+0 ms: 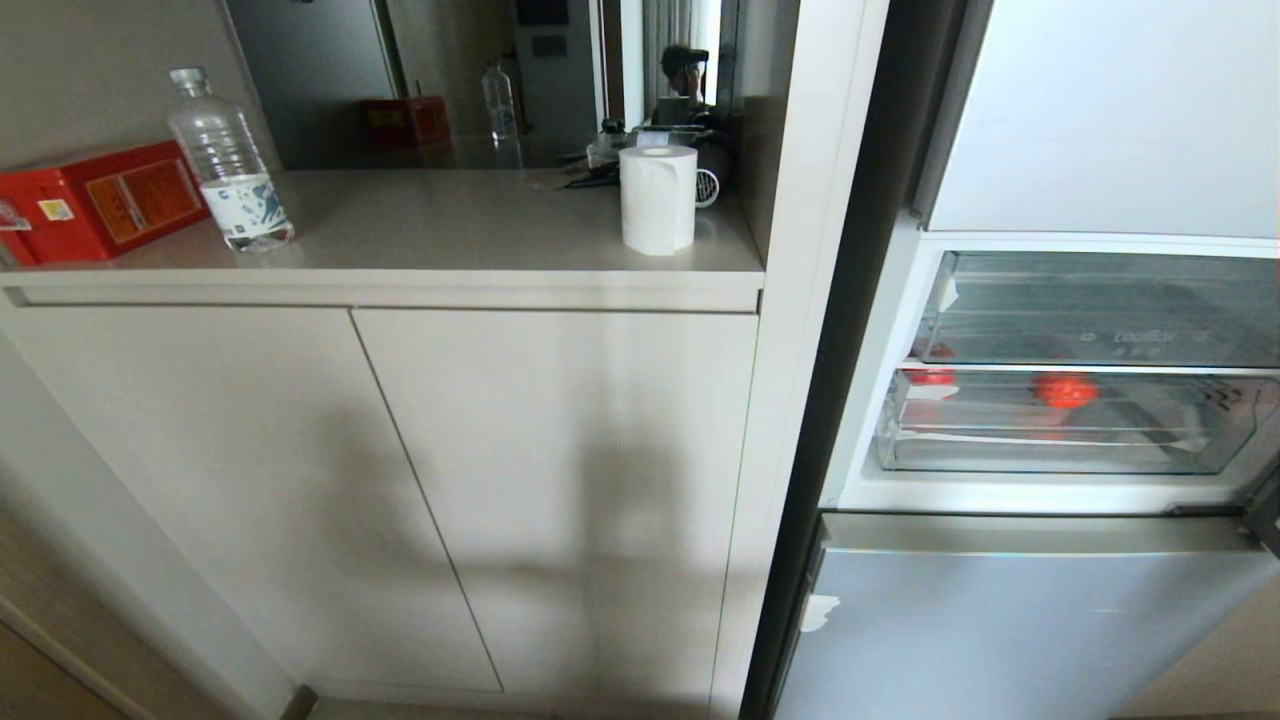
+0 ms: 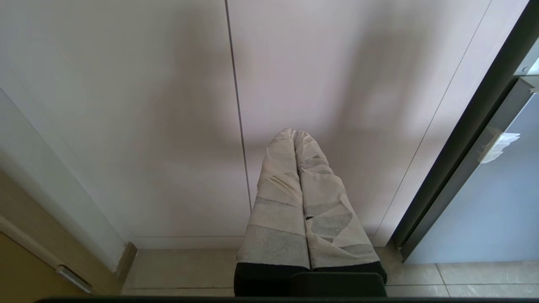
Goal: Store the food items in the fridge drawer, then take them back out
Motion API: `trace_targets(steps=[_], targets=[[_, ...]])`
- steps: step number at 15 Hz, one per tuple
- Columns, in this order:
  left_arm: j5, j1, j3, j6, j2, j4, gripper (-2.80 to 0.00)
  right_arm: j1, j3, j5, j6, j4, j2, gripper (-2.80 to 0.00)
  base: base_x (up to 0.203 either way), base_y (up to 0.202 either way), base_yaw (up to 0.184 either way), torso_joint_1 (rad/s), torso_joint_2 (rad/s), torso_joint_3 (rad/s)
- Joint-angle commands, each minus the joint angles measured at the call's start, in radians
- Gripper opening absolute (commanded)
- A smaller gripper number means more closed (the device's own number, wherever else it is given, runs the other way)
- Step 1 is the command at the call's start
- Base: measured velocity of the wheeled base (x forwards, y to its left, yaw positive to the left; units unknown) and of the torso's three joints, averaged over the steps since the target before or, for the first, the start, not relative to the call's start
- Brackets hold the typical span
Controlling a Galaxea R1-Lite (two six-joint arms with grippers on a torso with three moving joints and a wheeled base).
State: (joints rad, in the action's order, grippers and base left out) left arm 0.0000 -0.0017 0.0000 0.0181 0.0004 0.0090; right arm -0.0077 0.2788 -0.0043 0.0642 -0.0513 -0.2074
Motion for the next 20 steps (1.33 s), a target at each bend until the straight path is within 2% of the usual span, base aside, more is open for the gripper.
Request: trace_targets(steps=[1, 6, 9, 10, 11, 16, 20], targets=[[0.0, 0.0, 0.0, 0.0, -0.002, 0.0, -2.8, 0.0, 0.126, 0.009, 0.021, 0.04, -0.394, -2.8, 0.0, 0.0, 0.0, 0.0, 0.0, 0.0], [0.0, 0.0, 0.0, -0.001, -0.002, 0.0, -2.8, 0.001, 0.246, 0.051, 0.046, 0.38, -1.073, -2.8, 0.0, 0.0, 0.0, 0.0, 0.0, 0.0], [0.0, 0.0, 0.0, 0.0, -0.002, 0.0, -2.8, 0.002, 0.268, 0.061, 0.061, 0.63, -1.343, -2.8, 0.0, 0.0, 0.0, 0.0, 0.0, 0.0], [0.0, 0.0, 0.0, 0.0, -0.002, 0.0, -2.8, 0.003, 0.267, 0.063, 0.066, 0.709, -1.377, -2.8, 0.0, 0.0, 0.0, 0.0, 0.0, 0.0], [0.0, 0.0, 0.0, -0.001, -0.002, 0.0, -2.8, 0.008, 0.265, 0.062, 0.065, 0.723, -1.381, -2.8, 0.0, 0.0, 0.0, 0.0, 0.0, 0.0], [0.0, 0.0, 0.0, 0.0, -0.002, 0.0, -2.8, 0.023, 0.173, 0.064, 0.069, 0.724, -1.344, -2.8, 0.0, 0.0, 0.0, 0.0, 0.0, 0.0], [0.0, 0.0, 0.0, 0.0, -0.002, 0.0, -2.8, 0.04, 0.182, 0.088, 0.072, 0.728, -1.357, -2.8, 0.0, 0.0, 0.0, 0.0, 0.0, 0.0]])
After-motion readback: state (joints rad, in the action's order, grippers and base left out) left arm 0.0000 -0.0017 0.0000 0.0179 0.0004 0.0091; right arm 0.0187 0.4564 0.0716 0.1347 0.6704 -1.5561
